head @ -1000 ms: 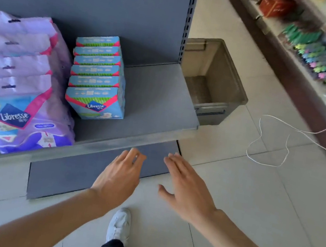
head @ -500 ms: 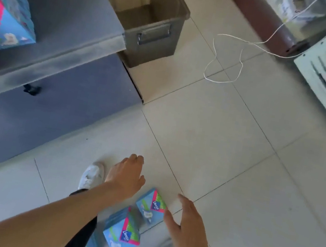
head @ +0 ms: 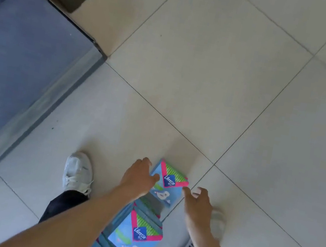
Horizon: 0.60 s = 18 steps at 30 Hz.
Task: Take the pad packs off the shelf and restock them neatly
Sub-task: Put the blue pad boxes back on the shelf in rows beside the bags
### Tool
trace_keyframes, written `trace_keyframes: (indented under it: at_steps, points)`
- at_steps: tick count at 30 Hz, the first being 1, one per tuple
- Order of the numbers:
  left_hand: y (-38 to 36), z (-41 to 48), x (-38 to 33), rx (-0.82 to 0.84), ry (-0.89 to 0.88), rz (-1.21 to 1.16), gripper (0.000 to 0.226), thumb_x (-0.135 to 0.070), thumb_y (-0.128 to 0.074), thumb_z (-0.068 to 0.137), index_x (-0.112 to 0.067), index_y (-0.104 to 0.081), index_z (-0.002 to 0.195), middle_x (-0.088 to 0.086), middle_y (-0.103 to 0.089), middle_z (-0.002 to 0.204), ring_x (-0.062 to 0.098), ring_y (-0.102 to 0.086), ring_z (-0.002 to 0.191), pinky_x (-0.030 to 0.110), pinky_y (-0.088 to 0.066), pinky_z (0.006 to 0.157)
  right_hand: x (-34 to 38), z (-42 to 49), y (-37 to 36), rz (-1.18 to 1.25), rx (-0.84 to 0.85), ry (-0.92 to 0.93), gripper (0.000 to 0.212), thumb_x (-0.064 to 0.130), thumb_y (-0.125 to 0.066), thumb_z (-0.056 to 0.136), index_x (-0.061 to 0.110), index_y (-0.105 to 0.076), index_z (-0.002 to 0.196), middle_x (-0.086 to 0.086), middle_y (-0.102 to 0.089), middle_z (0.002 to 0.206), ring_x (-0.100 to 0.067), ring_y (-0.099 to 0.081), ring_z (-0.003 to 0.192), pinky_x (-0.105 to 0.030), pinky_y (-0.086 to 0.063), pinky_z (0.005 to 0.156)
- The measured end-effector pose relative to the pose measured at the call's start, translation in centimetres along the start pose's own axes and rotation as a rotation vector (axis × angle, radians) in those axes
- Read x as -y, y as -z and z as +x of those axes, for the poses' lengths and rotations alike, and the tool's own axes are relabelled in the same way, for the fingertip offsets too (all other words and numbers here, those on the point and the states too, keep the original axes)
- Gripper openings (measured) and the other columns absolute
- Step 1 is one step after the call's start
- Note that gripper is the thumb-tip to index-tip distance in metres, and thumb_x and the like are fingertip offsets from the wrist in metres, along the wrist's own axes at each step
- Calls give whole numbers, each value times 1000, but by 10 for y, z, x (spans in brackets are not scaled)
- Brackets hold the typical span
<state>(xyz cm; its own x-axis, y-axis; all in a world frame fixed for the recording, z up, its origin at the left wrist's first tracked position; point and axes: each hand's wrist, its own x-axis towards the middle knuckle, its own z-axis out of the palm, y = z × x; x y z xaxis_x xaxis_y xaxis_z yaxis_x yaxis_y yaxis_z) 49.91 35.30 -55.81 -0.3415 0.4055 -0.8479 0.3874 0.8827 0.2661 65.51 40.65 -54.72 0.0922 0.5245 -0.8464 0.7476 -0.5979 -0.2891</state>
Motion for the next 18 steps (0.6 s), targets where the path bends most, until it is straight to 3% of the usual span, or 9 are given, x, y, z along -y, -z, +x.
trace_keyframes:
  at_steps: [4,7,8,10,12,13,16,18]
  points:
    - [-40,44,15,9,37,-27,51,-32,-62,87,-8,-43,128,11,-46,128,27,-50,117,33,-39,95,-43,56,-36,-4,30,-45,41,29,-71,83,12,-44,109,1,-47,80,-19,-47,86,-25,-32,59]
    - [-59,68,25,13,25,-44,54,-25,-64,83,-7,-41,128,11,-43,126,27,-48,116,32,-39,93,-59,82,-59,34,46,-72,49,34,-76,76,9,-51,109,2,-58,97,-20,-59,96,-21,-37,66]
    - [-64,73,27,23,20,-60,54,-25,-65,82,-7,-42,127,11,-43,124,27,-49,114,32,-41,91,-62,86,-66,54,43,-72,48,34,-77,74,7,-55,107,1,-63,98,-17,-63,90,-18,-39,61]
    - [-74,81,30,35,10,-106,52,-27,-69,78,-6,-45,119,11,-46,117,27,-52,107,35,-45,88,-65,92,-75,106,34,-56,29,23,-75,76,10,-61,98,-2,-68,87,-8,-62,71,-10,-40,46]
    - [-79,83,31,14,11,-141,51,-30,-73,75,-7,-48,113,9,-47,111,26,-53,102,34,-45,83,-64,95,-79,135,18,-33,11,14,-70,79,15,-61,85,1,-66,76,-8,-61,64,-6,-38,42]
    - [-79,83,31,3,12,-151,51,-31,-74,74,-8,-48,111,8,-47,110,25,-53,101,33,-44,81,-62,96,-80,148,14,-33,11,16,-71,78,15,-61,84,1,-67,75,-12,-64,66,-9,-41,46]
    - [-75,76,28,-15,21,-205,48,-30,-73,76,-8,-50,111,8,-48,109,25,-54,100,32,-43,80,-54,89,-74,182,43,-78,37,29,-73,66,10,-64,96,-6,-72,88,-20,-70,77,-21,-46,55]
    - [-66,65,24,-31,39,-255,43,-28,-70,79,-7,-50,110,9,-50,110,26,-55,100,31,-42,80,-43,75,-65,170,56,-65,37,28,-75,65,11,-64,95,-4,-72,87,-16,-68,74,-18,-46,54]
